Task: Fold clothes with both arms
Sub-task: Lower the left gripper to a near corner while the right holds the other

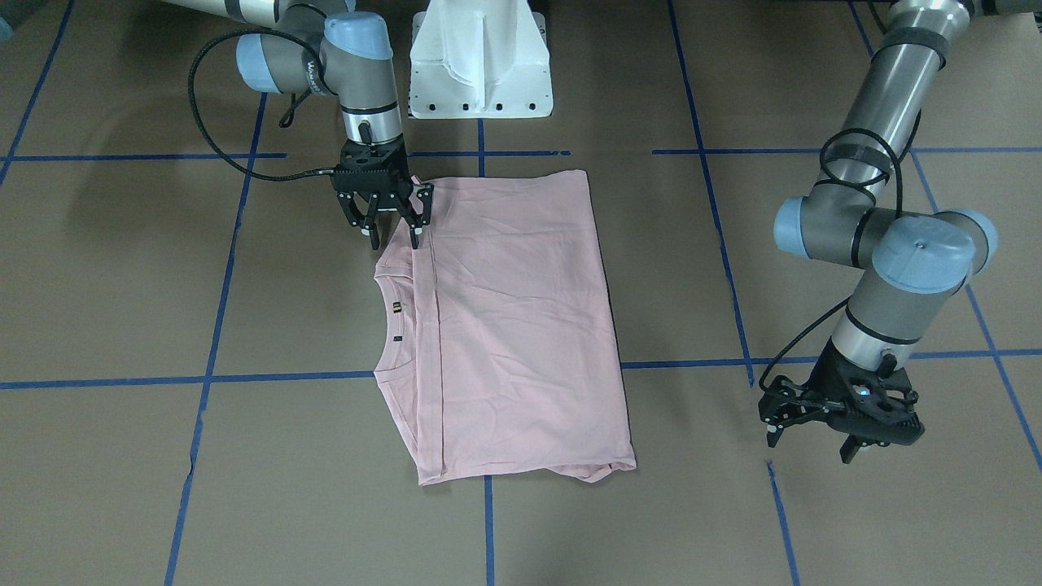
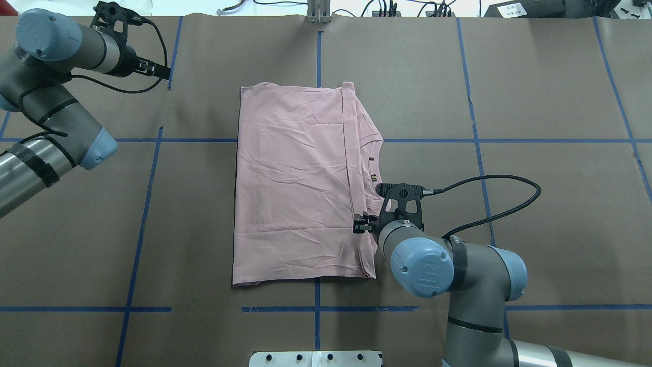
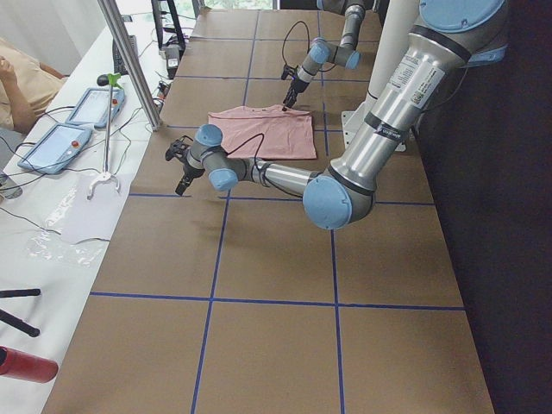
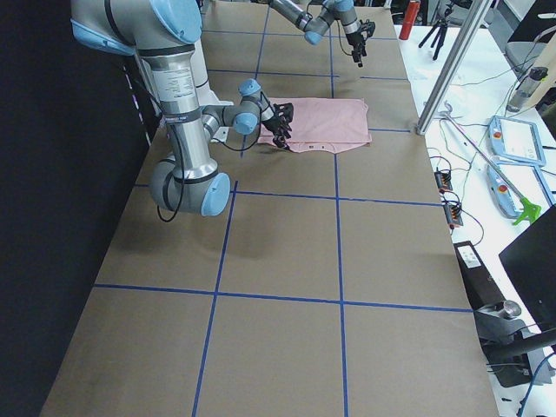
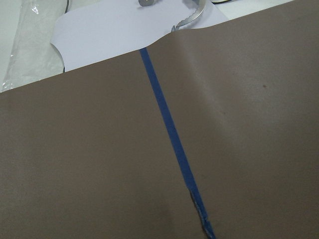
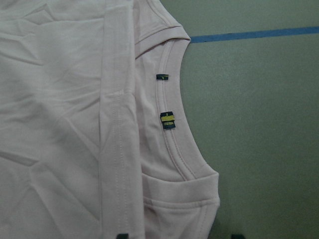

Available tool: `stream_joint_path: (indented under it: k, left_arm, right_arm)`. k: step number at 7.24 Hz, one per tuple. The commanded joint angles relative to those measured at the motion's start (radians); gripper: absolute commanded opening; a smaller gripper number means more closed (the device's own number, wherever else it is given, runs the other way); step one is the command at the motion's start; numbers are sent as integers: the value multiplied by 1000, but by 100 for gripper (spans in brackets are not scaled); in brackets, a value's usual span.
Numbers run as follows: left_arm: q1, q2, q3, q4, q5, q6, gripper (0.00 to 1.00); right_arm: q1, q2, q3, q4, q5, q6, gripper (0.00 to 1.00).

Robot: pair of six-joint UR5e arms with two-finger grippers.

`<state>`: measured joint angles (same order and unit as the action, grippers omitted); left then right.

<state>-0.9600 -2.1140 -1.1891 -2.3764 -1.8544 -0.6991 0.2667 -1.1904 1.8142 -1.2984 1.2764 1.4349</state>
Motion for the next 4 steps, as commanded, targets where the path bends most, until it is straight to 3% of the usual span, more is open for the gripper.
stream_joint_path:
  k: [1,4]
  left_arm:
    - [103,111,-219,11,-2,-202,100]
    - [326,334,-551,8,46,-550,100]
  right_arm:
    - [-15,-69,104,11,20,12,100]
    - [-29,-72,128,13,18,53,100]
